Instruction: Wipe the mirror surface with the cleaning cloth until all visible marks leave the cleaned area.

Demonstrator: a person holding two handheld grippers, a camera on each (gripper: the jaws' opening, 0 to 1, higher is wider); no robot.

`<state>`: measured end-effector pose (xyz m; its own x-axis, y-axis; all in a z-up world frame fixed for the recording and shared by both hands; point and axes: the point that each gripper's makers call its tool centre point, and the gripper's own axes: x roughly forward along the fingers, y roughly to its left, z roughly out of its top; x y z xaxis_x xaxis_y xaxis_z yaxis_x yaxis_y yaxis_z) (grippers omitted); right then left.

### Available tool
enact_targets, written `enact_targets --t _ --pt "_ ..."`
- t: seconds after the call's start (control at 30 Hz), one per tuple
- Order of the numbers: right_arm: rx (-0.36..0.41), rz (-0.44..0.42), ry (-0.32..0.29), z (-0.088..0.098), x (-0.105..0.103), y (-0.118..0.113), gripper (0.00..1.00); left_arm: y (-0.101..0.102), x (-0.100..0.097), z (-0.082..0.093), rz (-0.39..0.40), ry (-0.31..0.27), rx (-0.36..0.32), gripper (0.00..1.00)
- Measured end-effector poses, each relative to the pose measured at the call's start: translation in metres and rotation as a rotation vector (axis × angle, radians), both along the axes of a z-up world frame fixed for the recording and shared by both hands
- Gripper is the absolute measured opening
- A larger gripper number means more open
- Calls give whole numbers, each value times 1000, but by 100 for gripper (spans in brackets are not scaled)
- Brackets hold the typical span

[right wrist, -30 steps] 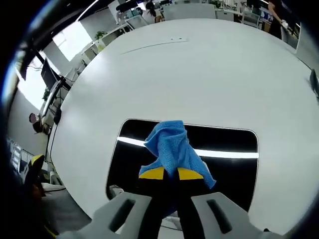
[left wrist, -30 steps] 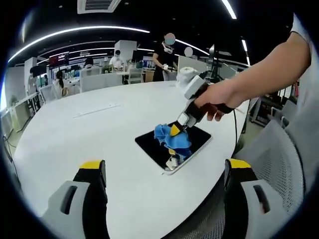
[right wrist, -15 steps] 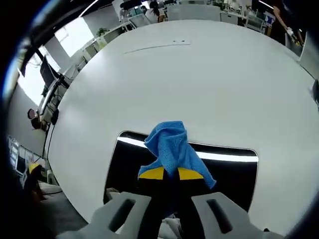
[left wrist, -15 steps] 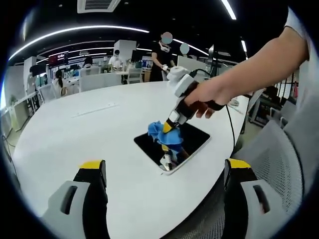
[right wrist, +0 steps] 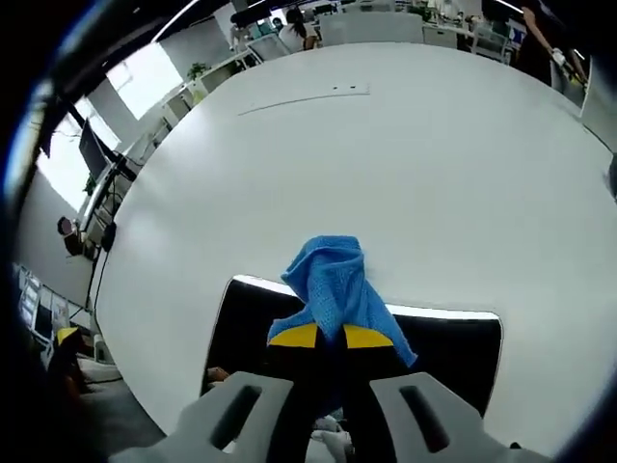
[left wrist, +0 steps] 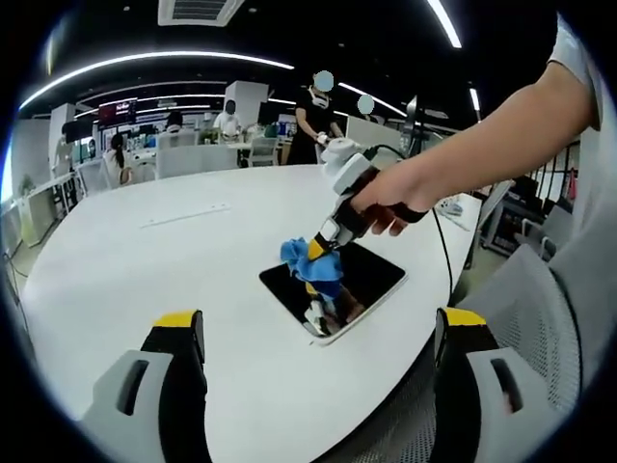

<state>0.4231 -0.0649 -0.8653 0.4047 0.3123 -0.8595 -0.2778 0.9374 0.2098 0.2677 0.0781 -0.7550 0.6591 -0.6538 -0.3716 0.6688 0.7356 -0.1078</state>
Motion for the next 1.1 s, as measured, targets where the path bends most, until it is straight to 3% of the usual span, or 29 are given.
enact_targets --t 0.63,1.1 --pt "60 -7 9 0 1 -4 2 1 1 -2 4 3 14 99" --pt "28 -18 13 -2 2 -21 2 3 2 -2 13 -4 18 99"
